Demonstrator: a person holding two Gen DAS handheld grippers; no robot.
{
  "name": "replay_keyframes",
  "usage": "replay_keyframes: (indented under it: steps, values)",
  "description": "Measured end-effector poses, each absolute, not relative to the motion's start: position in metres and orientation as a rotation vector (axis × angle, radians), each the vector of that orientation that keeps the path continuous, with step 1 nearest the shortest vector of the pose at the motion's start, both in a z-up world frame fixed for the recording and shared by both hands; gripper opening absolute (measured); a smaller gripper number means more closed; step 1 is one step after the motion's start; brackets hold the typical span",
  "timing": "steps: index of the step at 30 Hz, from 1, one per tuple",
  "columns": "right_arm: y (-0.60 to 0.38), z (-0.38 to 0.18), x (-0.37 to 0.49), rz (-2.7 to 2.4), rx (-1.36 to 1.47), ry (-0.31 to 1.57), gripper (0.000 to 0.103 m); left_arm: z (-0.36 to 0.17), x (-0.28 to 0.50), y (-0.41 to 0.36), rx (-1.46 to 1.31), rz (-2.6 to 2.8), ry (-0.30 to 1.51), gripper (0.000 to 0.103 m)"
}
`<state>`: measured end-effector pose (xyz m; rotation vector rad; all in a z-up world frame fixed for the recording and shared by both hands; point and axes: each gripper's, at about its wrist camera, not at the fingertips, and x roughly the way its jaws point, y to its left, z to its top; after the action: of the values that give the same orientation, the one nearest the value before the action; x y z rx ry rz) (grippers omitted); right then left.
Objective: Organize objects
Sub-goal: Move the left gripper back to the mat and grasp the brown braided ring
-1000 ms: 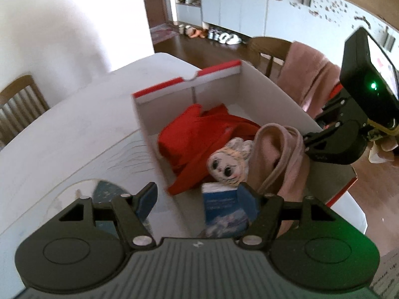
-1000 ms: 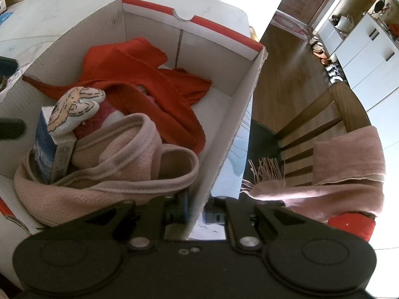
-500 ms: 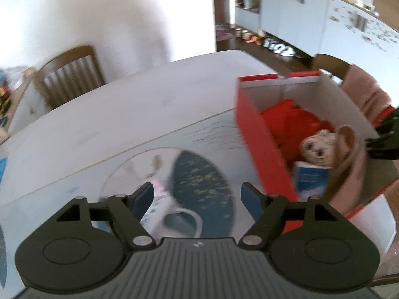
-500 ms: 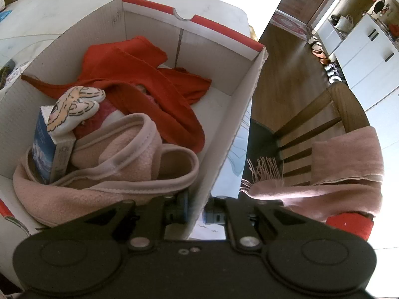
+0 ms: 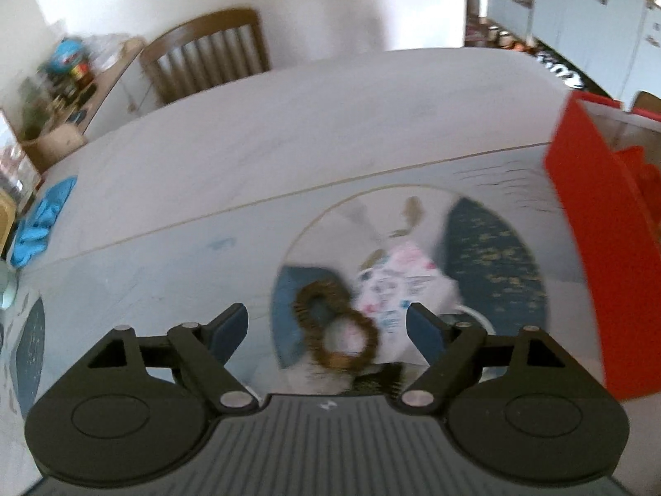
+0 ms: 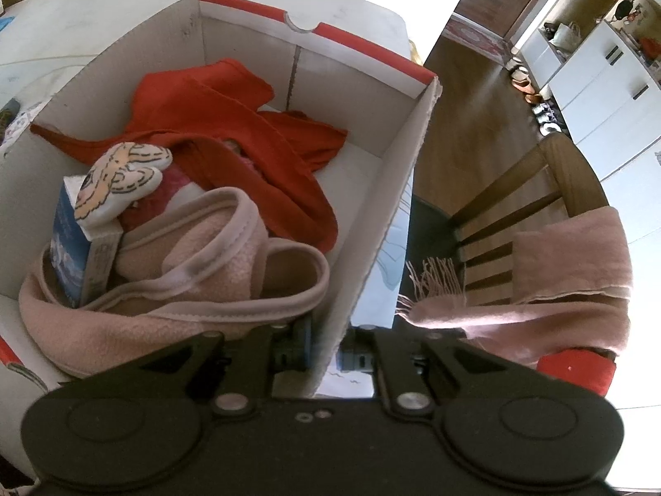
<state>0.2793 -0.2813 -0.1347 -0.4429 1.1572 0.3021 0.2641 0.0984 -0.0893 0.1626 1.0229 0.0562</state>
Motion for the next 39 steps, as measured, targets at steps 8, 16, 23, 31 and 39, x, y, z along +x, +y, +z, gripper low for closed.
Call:
replay_keyframes:
  steps: [8,16,23,31,39]
  values:
    - [-0.277,-0.136,0.281,0.286,-0.454,1.162,0.01,-0.126,0.287,0.132,0.099,0.137,1.114,0.084]
    - [-0.276,-0.136,0.281,0.274,-0.452,1.165,0.01,-0.143,0.293,0.141,0.077,0.156,1.158,0.077]
    - [-0.277,-0.136,0.281,0.274,-0.453,1.165,0.01,-0.15,0.291,0.135,0.086,0.119,1.168,0.042]
    - [-0.276,-0.136,0.281,0.275,-0.457,1.165,0.011,-0.148,0.286,0.131,0.042,0.078,1.163,0.007]
    - [-0.276,-0.136,0.281,0.278,-0.464,1.163,0.011,-0.122,0.274,0.135,0.002,0.061,1.118,0.006]
